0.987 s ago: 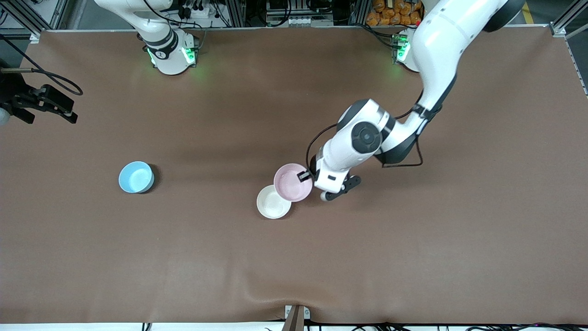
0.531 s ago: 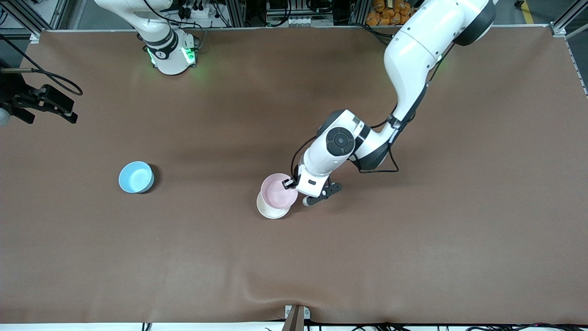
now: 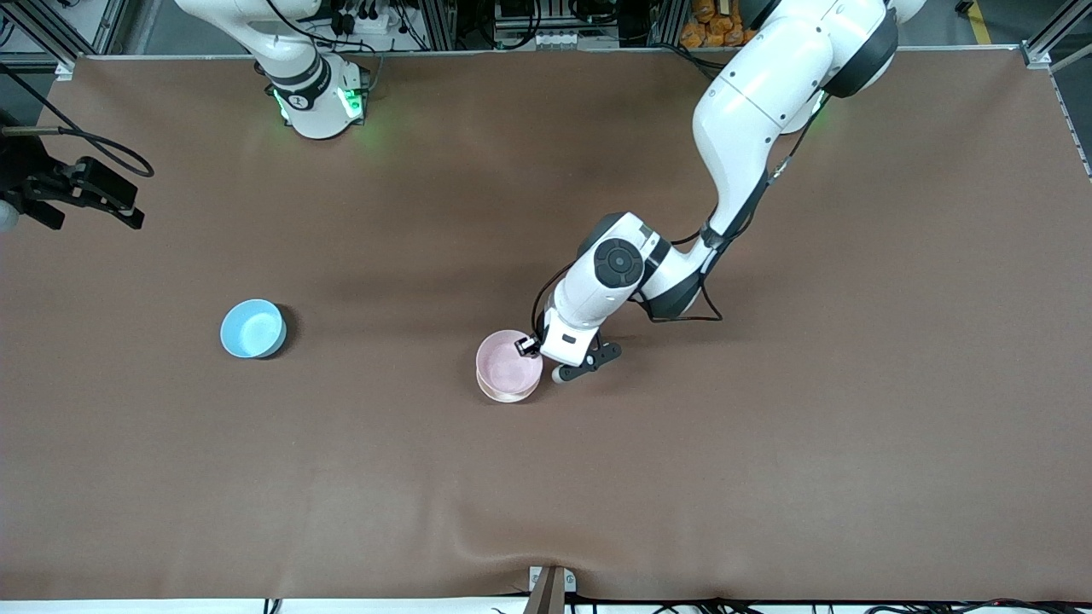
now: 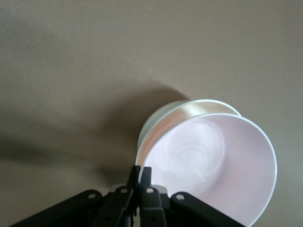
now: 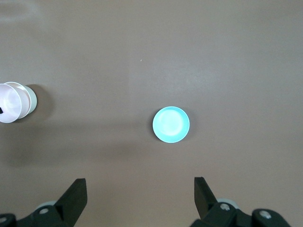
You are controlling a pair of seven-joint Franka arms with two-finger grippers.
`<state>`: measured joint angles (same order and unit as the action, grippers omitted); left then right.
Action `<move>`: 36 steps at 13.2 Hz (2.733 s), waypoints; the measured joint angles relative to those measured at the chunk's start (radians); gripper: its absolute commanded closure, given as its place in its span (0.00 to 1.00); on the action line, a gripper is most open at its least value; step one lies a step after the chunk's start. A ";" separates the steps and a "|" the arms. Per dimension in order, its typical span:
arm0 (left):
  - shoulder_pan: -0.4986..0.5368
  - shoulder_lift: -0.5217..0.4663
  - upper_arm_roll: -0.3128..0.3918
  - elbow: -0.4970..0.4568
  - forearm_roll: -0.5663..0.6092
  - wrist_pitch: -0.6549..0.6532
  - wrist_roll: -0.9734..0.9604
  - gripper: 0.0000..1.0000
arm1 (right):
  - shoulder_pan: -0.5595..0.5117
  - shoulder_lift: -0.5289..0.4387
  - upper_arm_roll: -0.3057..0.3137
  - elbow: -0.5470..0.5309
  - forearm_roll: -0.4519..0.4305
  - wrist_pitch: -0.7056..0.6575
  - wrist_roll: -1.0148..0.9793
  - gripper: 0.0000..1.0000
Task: Stack pink and blue bowls on white bowl
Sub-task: 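Lower the pink bowl into the white bowl and open the left gripper, then raise the left gripper away while the right gripper reaches the blue bowl, then close the right gripper on the light blue bowl's rim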
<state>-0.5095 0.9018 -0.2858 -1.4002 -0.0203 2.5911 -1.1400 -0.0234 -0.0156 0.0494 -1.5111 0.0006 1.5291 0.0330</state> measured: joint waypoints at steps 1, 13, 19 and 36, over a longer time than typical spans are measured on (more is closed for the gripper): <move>-0.006 0.004 0.003 0.004 0.000 0.005 0.000 0.89 | 0.000 0.000 0.000 0.000 0.000 0.000 0.000 0.00; 0.030 -0.142 0.028 0.071 0.000 -0.264 -0.026 0.00 | -0.003 0.046 -0.018 -0.002 0.000 0.001 0.000 0.00; 0.241 -0.497 0.036 0.067 0.039 -0.838 0.104 0.00 | -0.041 0.188 -0.073 -0.006 -0.001 0.036 -0.016 0.00; 0.653 -0.885 0.036 -0.209 0.042 -0.991 0.708 0.00 | -0.184 0.427 -0.074 -0.459 0.001 0.715 -0.294 0.43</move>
<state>0.1430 0.0167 -0.2497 -1.6091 0.0217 1.6005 -0.4319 -0.2079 0.4114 -0.0247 -1.9700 0.0017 2.2443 -0.2606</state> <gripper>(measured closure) 0.000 0.374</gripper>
